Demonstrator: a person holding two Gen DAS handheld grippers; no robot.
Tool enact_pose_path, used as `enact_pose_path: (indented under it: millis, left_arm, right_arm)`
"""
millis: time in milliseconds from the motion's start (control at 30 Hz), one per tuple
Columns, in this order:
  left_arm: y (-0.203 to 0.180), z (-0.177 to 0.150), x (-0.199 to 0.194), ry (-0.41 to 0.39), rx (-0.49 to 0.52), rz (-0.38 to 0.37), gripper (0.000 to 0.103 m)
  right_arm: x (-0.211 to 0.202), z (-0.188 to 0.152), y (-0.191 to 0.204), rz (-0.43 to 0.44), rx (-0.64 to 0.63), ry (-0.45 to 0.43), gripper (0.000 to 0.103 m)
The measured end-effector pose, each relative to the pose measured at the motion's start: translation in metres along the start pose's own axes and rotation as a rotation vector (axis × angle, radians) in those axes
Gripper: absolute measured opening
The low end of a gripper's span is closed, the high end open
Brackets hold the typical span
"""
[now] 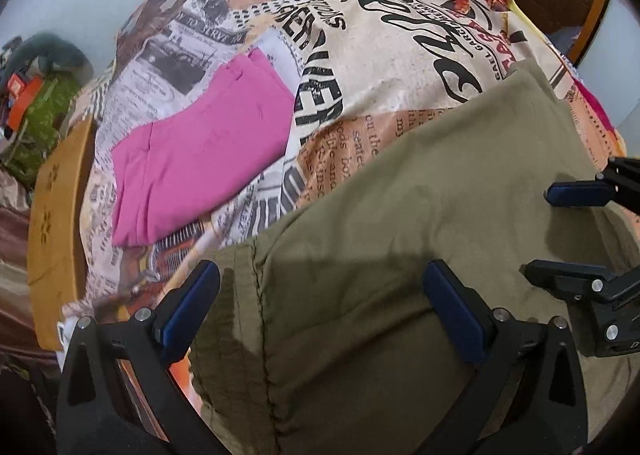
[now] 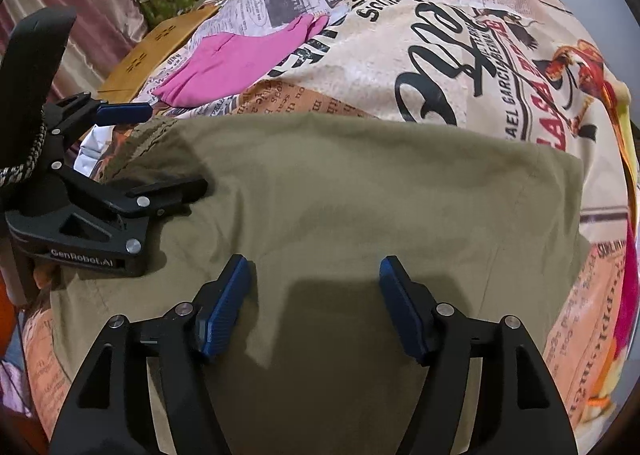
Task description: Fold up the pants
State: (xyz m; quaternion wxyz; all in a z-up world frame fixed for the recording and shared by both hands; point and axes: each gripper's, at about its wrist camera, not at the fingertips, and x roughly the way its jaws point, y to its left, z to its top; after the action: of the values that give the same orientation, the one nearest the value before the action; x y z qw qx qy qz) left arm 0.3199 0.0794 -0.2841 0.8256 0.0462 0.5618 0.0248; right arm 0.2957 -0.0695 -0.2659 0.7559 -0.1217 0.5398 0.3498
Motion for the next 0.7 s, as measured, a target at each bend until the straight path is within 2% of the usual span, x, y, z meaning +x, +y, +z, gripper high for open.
enact_pose_path:
  millis: [133,333,467,700]
  left_arm:
    - [0.006,-0.011,-0.009,0.007,-0.046,-0.030,0.103]
    - [0.008,-0.035,-0.024,-0.008,-0.084,-0.008,0.103]
    - [0.016,-0.049,-0.031,0.004,-0.145,-0.033,0.103]
    - [0.017,-0.071,-0.044,-0.007,-0.173,-0.023,0.103]
  right_arm:
    - [-0.010,-0.010,0.003,-0.024,-0.002,-0.001,0.064]
    - [-0.027,-0.027,0.012,-0.071,-0.033,0.005,0.065]
    - [-0.038,-0.040,0.017,-0.095,-0.034,-0.001,0.065]
    - [-0.054,-0.067,0.017,-0.111,0.003,-0.016,0.075]
